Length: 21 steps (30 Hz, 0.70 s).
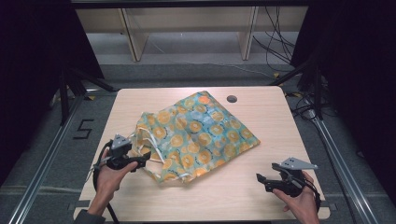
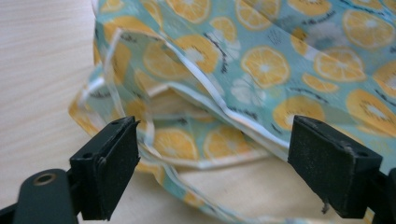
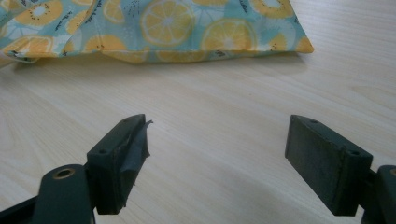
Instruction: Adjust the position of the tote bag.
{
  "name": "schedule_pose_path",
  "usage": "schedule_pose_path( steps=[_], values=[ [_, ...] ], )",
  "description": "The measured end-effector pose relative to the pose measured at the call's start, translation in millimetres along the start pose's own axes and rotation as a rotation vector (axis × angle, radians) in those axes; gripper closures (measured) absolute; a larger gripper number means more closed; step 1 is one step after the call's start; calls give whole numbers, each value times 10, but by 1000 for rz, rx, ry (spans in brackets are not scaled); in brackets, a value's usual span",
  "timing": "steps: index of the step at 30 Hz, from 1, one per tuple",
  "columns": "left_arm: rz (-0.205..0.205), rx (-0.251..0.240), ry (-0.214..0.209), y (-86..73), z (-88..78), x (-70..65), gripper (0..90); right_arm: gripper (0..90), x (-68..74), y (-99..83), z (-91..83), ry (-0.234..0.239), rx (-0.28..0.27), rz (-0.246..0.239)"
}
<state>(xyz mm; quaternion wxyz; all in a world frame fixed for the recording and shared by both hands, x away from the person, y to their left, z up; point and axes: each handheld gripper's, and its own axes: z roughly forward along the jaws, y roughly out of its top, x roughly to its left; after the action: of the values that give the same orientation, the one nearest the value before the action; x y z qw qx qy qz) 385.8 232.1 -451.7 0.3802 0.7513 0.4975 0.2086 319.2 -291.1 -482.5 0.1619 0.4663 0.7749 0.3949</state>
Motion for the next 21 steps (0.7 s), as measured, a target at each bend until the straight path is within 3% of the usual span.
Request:
schedule_pose_path(
  steps=[3,4,8,9,10,14,15,17,21],
  values=[
    [1,13,23,121,51,97,154,223,3,0,-6,11,-7,1],
    [-5,23,31,237,113,172,154,223,-26,6,-5,32,-16,-30],
    [-20,22,41,425,226,294,154,224,-15,6,0,13,-7,-31],
    [-64,15,56,534,323,379,153,223,-18,6,2,11,-5,-35],
    [-68,22,61,585,365,410,152,224,-20,5,5,9,-8,-38],
    [-72,21,82,727,530,437,178,224,6,-2,3,30,2,15],
    [-72,21,82,727,530,437,207,224,6,-2,3,30,2,15],
    [-51,45,78,803,677,442,245,225,-29,5,5,11,-14,-32],
    [-38,68,74,848,813,445,348,227,-27,1,5,21,-17,-35]
  ],
)
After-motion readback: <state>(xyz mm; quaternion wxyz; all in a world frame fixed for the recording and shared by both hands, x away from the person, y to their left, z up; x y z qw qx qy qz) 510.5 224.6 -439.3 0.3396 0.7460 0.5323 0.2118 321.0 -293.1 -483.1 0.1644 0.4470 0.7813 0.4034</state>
